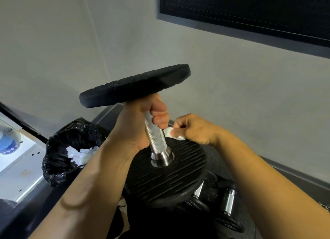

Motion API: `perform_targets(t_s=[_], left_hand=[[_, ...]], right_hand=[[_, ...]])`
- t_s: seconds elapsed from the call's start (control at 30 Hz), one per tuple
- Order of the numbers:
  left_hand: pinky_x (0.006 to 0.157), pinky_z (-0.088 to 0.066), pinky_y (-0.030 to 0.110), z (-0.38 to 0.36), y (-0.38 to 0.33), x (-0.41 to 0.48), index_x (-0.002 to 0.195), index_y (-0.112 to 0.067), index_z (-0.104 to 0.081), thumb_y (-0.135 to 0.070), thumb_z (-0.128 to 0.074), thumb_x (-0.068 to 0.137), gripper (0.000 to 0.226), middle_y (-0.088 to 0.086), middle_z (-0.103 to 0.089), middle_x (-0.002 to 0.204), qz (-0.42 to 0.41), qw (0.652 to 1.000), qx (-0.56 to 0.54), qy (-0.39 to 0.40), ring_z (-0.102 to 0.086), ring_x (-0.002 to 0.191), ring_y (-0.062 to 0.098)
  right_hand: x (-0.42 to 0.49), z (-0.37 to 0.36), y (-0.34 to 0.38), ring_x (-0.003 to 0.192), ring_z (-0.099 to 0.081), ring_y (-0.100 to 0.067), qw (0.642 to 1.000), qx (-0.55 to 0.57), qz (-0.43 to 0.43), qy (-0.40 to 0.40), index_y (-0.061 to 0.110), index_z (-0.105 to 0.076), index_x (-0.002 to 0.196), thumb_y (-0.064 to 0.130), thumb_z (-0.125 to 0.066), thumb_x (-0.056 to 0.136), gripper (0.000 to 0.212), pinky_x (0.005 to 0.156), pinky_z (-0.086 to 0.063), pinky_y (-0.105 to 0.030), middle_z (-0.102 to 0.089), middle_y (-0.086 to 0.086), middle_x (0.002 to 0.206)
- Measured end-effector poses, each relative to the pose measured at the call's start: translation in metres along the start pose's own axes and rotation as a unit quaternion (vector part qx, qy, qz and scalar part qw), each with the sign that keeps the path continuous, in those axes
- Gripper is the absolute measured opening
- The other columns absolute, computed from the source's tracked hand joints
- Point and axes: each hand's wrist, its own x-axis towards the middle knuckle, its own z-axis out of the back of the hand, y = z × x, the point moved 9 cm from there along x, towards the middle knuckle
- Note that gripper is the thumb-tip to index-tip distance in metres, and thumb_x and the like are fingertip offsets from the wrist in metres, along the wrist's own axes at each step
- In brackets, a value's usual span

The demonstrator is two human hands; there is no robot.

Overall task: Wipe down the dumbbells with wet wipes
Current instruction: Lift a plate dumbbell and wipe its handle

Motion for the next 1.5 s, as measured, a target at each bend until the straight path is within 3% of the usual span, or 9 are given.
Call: perform_targets(t_s=[0.17, 0.23, 0.33, 0.47, 0.7, 0.87, 1.07, 1.33, 1.5], left_hand=[[0.038, -0.032, 0.017, 0.006, -0.007, -0.001, 0.052, -0.018, -0.025, -0.003, -0.042, 0.061, 0.024, -0.005, -0.030, 0.044, -0.017, 0.997, -0.076, -0.005, -0.030, 0.037, 0.008], [0.040, -0.032, 0.018, 0.018, -0.009, 0.002, 0.053, -0.018, -0.031, -0.003, -0.046, 0.069, 0.026, -0.005, -0.033, 0.048, -0.038, 0.994, -0.072, -0.071, -0.032, 0.041, 0.009], [0.041, -0.033, 0.020, 0.047, -0.004, 0.002, 0.061, -0.019, -0.038, -0.009, -0.050, 0.083, 0.027, -0.005, -0.035, 0.055, -0.067, 0.967, -0.071, -0.237, -0.034, 0.043, 0.009], [0.045, -0.037, 0.022, 0.071, 0.021, -0.008, 0.078, -0.018, -0.047, -0.025, -0.059, 0.083, 0.015, -0.005, -0.042, 0.053, -0.038, 0.921, -0.145, -0.359, -0.040, 0.044, 0.010], [0.038, -0.021, 0.015, 0.084, 0.037, -0.007, 0.057, -0.022, -0.024, -0.037, -0.061, 0.082, 0.047, -0.007, -0.020, 0.045, 0.039, 0.904, -0.247, -0.347, -0.020, 0.036, 0.009], [0.044, -0.016, 0.020, 0.098, 0.037, -0.009, 0.055, -0.023, -0.021, -0.035, -0.057, 0.082, 0.047, -0.008, -0.019, 0.045, 0.036, 0.893, -0.264, -0.362, -0.018, 0.037, 0.010], [0.040, -0.015, 0.020, 0.107, 0.045, -0.006, 0.053, -0.024, -0.019, -0.036, -0.058, 0.081, 0.050, -0.007, -0.016, 0.045, 0.046, 0.887, -0.282, -0.362, -0.016, 0.037, 0.010], [0.048, -0.012, 0.020, 0.116, 0.052, 0.003, 0.051, -0.023, -0.020, -0.034, -0.058, 0.079, 0.048, -0.009, -0.017, 0.047, 0.058, 0.888, -0.298, -0.345, -0.016, 0.039, 0.010], [0.045, -0.015, 0.018, 0.123, 0.057, 0.014, 0.049, -0.022, -0.022, -0.033, -0.056, 0.079, 0.046, -0.009, -0.019, 0.045, 0.069, 0.884, -0.318, -0.335, -0.018, 0.038, 0.010]], right_hand=[[-0.008, -0.008, -0.027, 0.053, -0.051, -0.022, 0.966, 0.242, -0.094, 0.001, 0.013, -0.067, 0.071, 0.016, -0.068, 0.083, 0.013, 0.054, -0.040, -0.027, -0.056, -0.014, 0.070], [-0.012, -0.002, -0.028, 0.059, -0.047, -0.023, 0.963, 0.246, -0.110, -0.029, 0.016, -0.069, 0.064, 0.021, -0.070, 0.074, 0.012, 0.060, -0.032, -0.031, -0.054, -0.015, 0.069], [-0.022, 0.021, -0.025, 0.026, -0.031, -0.011, 0.965, 0.221, -0.122, -0.078, 0.012, -0.057, 0.065, 0.013, -0.063, 0.084, 0.019, 0.037, -0.023, -0.011, -0.040, -0.003, 0.040], [-0.032, 0.051, -0.012, 0.019, -0.028, -0.004, 0.952, 0.230, -0.105, -0.173, 0.009, -0.053, 0.074, 0.006, -0.059, 0.088, 0.015, 0.025, -0.018, -0.010, -0.041, -0.005, 0.051], [-0.033, 0.044, -0.008, 0.029, -0.039, -0.008, 0.931, 0.287, -0.065, -0.217, 0.008, -0.054, 0.068, 0.013, -0.057, 0.093, 0.025, 0.033, -0.030, -0.014, -0.050, -0.007, 0.046], [-0.063, 0.074, 0.005, 0.068, -0.053, -0.025, 0.895, 0.230, 0.078, -0.373, 0.016, -0.065, 0.071, 0.027, -0.065, 0.085, 0.018, 0.069, -0.051, -0.045, -0.060, -0.017, 0.079], [-0.074, 0.024, 0.058, 0.080, -0.049, -0.009, 0.933, 0.107, 0.234, -0.251, 0.021, -0.071, 0.093, 0.002, -0.057, 0.091, 0.024, 0.069, -0.040, -0.015, -0.049, -0.003, 0.090], [-0.018, 0.036, 0.031, 0.072, -0.051, -0.006, 0.954, 0.142, 0.144, -0.222, 0.022, -0.066, 0.080, -0.011, -0.045, 0.090, 0.040, 0.066, -0.041, -0.012, -0.055, -0.006, 0.088], [0.013, 0.027, 0.009, 0.040, -0.044, 0.003, 0.943, 0.276, 0.088, -0.164, 0.006, -0.063, 0.082, -0.010, -0.040, 0.094, 0.031, 0.044, -0.036, -0.010, -0.057, 0.012, 0.050]])
